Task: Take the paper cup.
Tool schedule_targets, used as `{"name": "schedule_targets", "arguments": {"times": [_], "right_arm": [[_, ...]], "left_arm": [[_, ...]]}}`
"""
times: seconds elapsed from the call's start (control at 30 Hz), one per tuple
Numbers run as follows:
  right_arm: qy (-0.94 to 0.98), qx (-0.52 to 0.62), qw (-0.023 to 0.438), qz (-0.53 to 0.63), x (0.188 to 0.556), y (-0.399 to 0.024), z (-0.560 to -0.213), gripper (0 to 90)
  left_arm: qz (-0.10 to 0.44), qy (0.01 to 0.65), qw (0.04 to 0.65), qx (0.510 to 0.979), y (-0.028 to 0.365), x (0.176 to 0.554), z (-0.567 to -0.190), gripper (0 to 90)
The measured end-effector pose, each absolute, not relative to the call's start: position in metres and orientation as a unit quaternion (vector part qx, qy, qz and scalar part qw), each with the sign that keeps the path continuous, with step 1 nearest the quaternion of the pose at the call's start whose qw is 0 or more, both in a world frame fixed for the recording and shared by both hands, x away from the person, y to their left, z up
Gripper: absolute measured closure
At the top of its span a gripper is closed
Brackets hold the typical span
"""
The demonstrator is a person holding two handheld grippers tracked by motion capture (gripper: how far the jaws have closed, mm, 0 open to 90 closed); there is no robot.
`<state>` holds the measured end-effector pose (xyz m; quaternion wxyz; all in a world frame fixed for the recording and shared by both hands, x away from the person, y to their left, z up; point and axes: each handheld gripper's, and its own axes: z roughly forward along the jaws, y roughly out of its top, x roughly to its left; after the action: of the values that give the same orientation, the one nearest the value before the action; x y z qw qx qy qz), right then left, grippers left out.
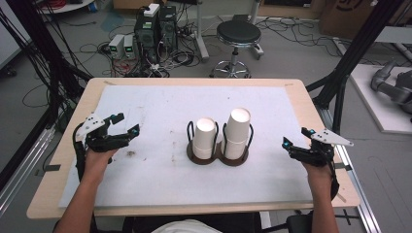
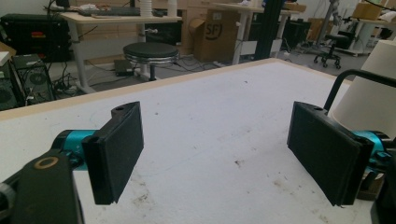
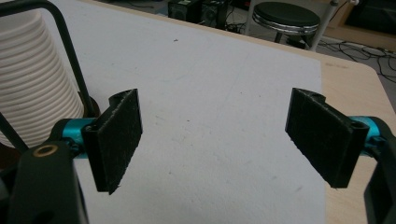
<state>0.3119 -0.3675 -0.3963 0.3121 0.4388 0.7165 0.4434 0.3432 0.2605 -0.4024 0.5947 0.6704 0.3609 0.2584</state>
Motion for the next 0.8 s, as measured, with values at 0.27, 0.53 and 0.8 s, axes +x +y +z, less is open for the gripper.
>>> {"name": "schedule_targets", "arguments": {"times": [0.27,0.53,0.8], "right_arm": [[0.716,0.44,0.312,0.443,0.311,-0.369,-0.398,19.1],[0.711,0.441,0.321,0.444,0.306,-0.369,-0.397,19.2],[0.714,0.427,0.324,0.451,0.304,-0.355,-0.391,28.0]], "left_arm": [[0.254,0.366,0.595,0.668,0.259,0.348,-0.405,18.6],[0.254,0.364,0.599,0.667,0.258,0.348,-0.403,18.6],[0.252,0.361,0.598,0.67,0.258,0.345,-0.403,18.6]]}}
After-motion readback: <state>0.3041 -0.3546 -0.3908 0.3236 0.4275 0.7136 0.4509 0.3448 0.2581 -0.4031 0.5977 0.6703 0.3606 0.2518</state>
